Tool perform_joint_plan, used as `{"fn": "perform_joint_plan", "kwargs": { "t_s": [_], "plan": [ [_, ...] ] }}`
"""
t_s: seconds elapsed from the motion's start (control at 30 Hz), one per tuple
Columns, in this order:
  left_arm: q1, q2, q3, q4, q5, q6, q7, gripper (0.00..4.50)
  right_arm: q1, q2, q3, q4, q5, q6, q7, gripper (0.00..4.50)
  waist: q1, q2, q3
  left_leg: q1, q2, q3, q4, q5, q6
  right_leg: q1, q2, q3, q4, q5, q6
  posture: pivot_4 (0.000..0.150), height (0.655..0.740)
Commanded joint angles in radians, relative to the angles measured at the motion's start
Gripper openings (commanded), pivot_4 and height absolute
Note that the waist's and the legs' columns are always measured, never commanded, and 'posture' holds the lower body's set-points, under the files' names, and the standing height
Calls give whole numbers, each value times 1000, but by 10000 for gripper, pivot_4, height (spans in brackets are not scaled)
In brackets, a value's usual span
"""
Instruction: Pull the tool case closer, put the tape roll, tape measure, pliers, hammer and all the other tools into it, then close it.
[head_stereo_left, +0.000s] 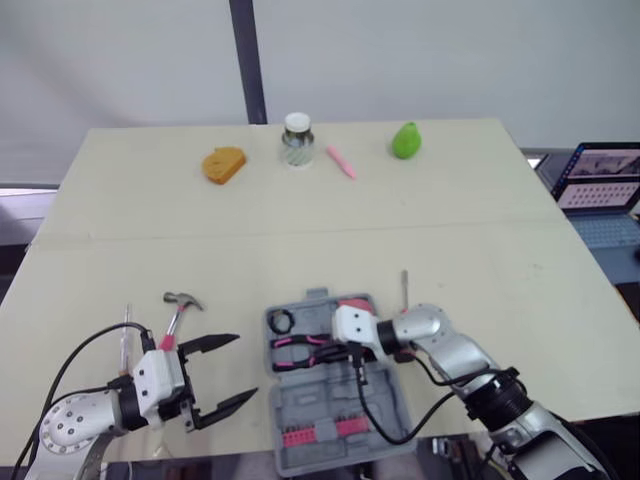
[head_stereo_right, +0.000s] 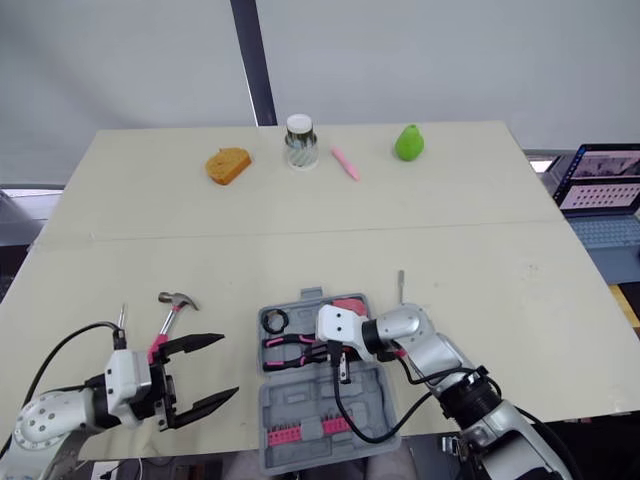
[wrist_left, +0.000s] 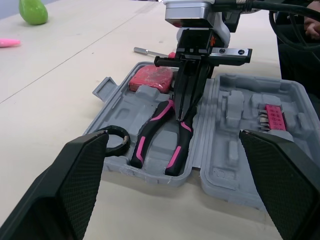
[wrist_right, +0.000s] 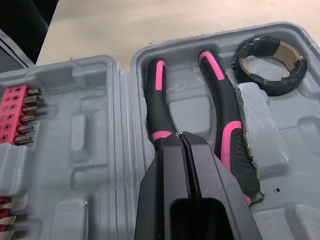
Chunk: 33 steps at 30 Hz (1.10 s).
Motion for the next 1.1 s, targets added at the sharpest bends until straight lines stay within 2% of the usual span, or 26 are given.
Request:
{"fn": "perform_joint_plan", "kwargs": {
  "t_s": [0.03, 0.27, 0.43, 0.53, 0.67, 0.93, 1.1],
  "plan": [
    [10, -5, 10, -10, 1, -17, 3, 45000, 49, -36, 60, 123, -92, 58, -24, 535, 0, 1, -4, 0, 0, 0, 0, 0, 0, 0, 0, 0, 0, 0, 0, 1500, 6950],
    [7, -7, 7, -1, -1, -17, -1, 45000, 53, -14, -8, 24, -18, 93, -42, 535, 1, 2, -9, 0, 0, 0, -1, -1, 0, 1, 0, 0, -1, 0, 0, 1500, 6950],
    [-16, -5, 11, -3, -16, 27, 20, 45000, 21, 1, -105, -116, 60, 208, -78, 535, 2, 5, -6, -1, 0, 0, -1, -1, 0, 0, -2, 1, -2, 0, 0, 1500, 6950],
    [-35, -5, 14, -12, -25, 60, 36, 45000, 0, -23, -166, -209, 111, 284, -80, 535, 3, 8, -2, -3, -1, -1, -1, 0, 1, -1, -9, 0, -1, 0, 0, 1500, 6950],
    [-63, -12, 27, -22, -47, 118, 75, 45000, 7, -115, -278, -346, 195, 393, -64, 535, 3, 9, 2, -5, -2, 0, -1, 0, 1, -3, -10, -2, -1, 0, 0, 1500, 6950],
    [-33, -12, 28, 8, -31, 156, 82, 45000, 245, -350, -517, -543, 322, 488, -51, 535, 18, 5, 7, -5, -2, 1, -4, -1, 2, -1, -9, -4, -9, 0, 1, 1500, 6950],
    [-43, -21, 21, 35, -25, 154, 74, 45000, 426, -383, -627, -615, 370, 516, -97, 535, 26, 2, 9, -4, -2, 2, -4, 0, 2, -1, -9, -4, -11, 0, 1, 1500, 6950]
  ]
}}
